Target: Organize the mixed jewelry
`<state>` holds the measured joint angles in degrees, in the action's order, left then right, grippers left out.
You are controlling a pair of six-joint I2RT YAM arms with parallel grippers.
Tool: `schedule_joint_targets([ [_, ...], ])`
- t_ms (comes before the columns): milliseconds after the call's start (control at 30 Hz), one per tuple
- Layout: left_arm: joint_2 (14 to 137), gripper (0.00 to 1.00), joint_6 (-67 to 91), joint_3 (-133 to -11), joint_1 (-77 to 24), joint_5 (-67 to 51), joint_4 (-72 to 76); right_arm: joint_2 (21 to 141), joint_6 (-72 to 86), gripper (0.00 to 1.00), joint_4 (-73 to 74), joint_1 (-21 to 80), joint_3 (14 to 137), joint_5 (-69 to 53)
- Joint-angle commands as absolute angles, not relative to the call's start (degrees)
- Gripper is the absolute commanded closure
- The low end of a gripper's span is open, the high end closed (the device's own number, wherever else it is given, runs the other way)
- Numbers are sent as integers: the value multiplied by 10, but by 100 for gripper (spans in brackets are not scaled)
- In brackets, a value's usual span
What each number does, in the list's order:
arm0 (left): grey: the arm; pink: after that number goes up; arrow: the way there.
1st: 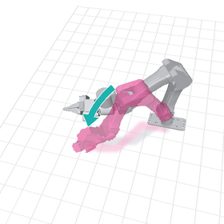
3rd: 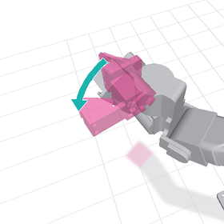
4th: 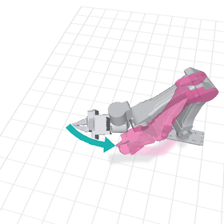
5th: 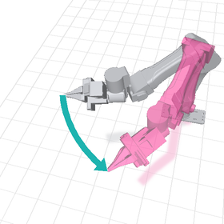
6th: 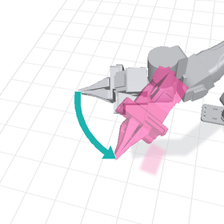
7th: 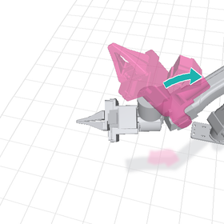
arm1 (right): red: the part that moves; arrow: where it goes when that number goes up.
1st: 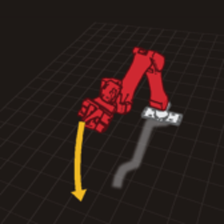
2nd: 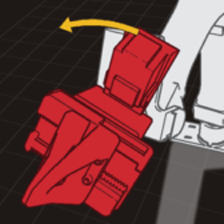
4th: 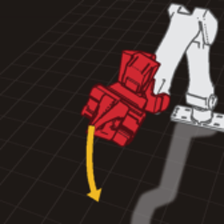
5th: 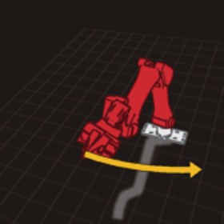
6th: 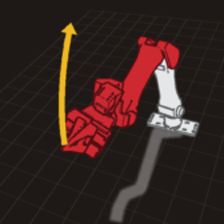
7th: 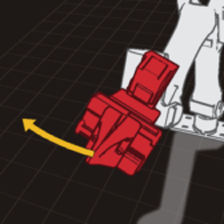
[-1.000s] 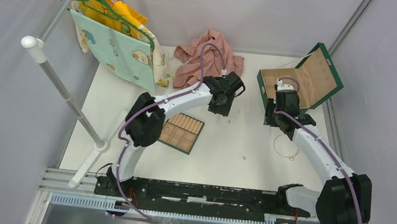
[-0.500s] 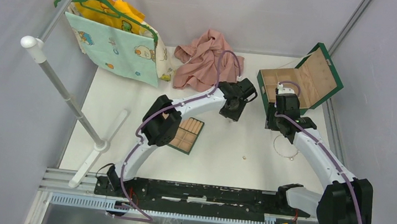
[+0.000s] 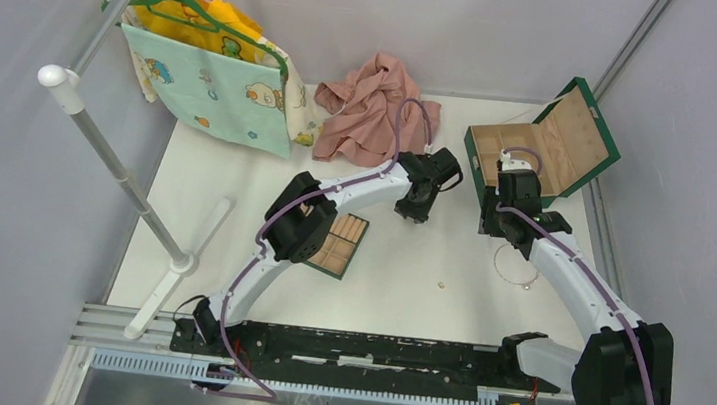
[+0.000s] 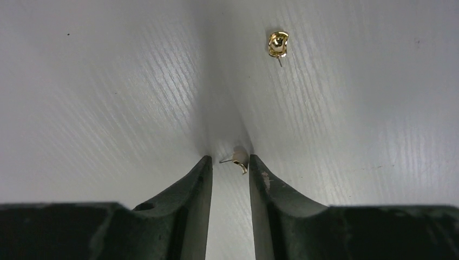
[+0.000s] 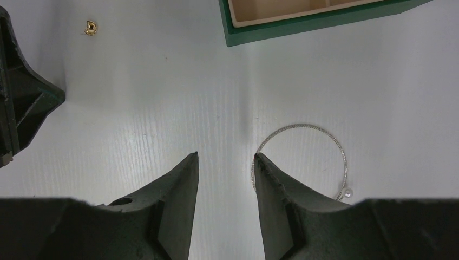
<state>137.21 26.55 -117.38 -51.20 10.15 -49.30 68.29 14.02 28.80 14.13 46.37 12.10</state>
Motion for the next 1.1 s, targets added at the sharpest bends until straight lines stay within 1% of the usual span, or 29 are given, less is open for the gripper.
schedule_joint_targets([
  [0, 1360, 65, 288, -1167, -512, 107, -487, 680, 139, 52, 282, 139, 475, 120],
  [133, 1352, 72, 284, -1163, -512, 112, -487, 680, 140, 52, 278, 139, 475, 116],
  [267, 1348, 74, 265, -1162, -512, 118, -490, 683, 143, 52, 275, 139, 474, 110],
  [333, 1345, 70, 253, -1163, -512, 123, -490, 684, 145, 52, 273, 139, 473, 109],
  [400, 1345, 61, 242, -1169, -514, 135, -496, 685, 146, 52, 272, 139, 472, 106],
  [433, 1346, 58, 238, -1172, -514, 139, -499, 685, 147, 52, 272, 140, 471, 105],
  [500, 1345, 57, 232, -1173, -516, 149, -502, 686, 149, 52, 271, 139, 470, 103],
  [633, 1342, 67, 226, -1172, -522, 158, -502, 688, 153, 52, 269, 139, 470, 99],
  [700, 1342, 70, 229, -1172, -524, 152, -501, 690, 154, 52, 268, 139, 472, 97],
  [967, 1345, 71, 234, -1172, -531, 158, -503, 694, 155, 52, 267, 139, 475, 94],
  [1067, 1346, 75, 233, -1173, -531, 160, -502, 695, 156, 52, 266, 139, 475, 93],
])
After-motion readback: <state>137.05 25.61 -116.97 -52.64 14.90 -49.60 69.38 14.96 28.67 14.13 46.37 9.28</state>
